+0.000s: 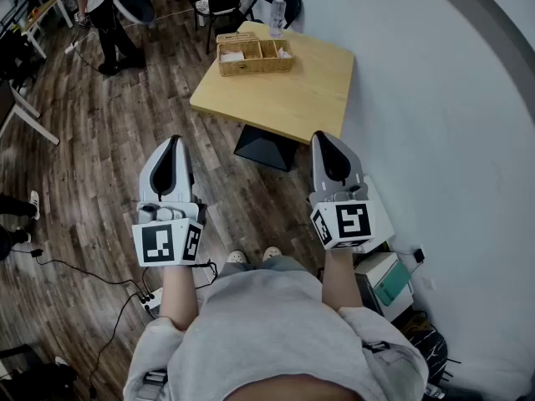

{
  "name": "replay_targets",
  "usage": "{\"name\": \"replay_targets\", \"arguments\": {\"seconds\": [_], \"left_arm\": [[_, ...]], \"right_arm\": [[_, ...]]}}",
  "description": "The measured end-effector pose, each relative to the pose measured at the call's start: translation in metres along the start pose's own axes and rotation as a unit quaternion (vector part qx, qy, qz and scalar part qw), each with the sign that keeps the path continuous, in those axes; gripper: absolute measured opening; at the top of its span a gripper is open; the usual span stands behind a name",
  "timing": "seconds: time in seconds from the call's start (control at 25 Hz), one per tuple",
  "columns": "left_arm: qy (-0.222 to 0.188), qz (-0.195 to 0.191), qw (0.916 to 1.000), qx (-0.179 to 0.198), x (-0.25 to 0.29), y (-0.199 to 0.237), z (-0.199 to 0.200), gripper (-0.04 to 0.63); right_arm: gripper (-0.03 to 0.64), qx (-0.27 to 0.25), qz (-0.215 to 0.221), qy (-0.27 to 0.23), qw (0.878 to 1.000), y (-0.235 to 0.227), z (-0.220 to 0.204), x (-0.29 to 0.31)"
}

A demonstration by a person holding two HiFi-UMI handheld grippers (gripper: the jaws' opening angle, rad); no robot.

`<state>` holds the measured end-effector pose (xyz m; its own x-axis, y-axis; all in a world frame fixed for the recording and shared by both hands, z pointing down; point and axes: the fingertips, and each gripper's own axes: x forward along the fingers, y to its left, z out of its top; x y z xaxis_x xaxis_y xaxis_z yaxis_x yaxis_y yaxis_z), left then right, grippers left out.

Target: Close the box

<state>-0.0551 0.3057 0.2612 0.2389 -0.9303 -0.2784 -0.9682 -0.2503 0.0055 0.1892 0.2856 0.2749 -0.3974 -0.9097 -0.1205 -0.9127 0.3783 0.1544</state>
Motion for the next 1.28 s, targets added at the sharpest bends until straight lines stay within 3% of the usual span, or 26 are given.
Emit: {"name": "replay_targets", "arguments": {"seconds": [0.6, 0.76, 0.96, 1.28], "left_arm": [[-0.011, -0.002, 0.9999, -0.002, -0.015, 0.015, 0.006, 0.058], [-0.016, -0.004, 0.9999, 0.000, -0.018, 0.022, 0.007, 0.058], [-0.017, -0.005, 0.9998, 0.000, -0.021, 0.029, 0.005, 0.057], [-0.019, -0.002, 0.9998, -0.007, 0.010, 0.041, -0.008, 0.058]], "right_arm": [[0.005, -0.007, -0.008, -0.006, 1.000, 0.022, 0.007, -0.003], [0.005, 0.000, -0.012, -0.028, 1.000, 0.028, 0.012, -0.004], [0.005, -0.018, 0.039, -0.059, 0.997, 0.047, 0.027, -0.007], [0.005, -0.014, -0.005, -0.044, 0.999, 0.026, 0.008, 0.028]]}}
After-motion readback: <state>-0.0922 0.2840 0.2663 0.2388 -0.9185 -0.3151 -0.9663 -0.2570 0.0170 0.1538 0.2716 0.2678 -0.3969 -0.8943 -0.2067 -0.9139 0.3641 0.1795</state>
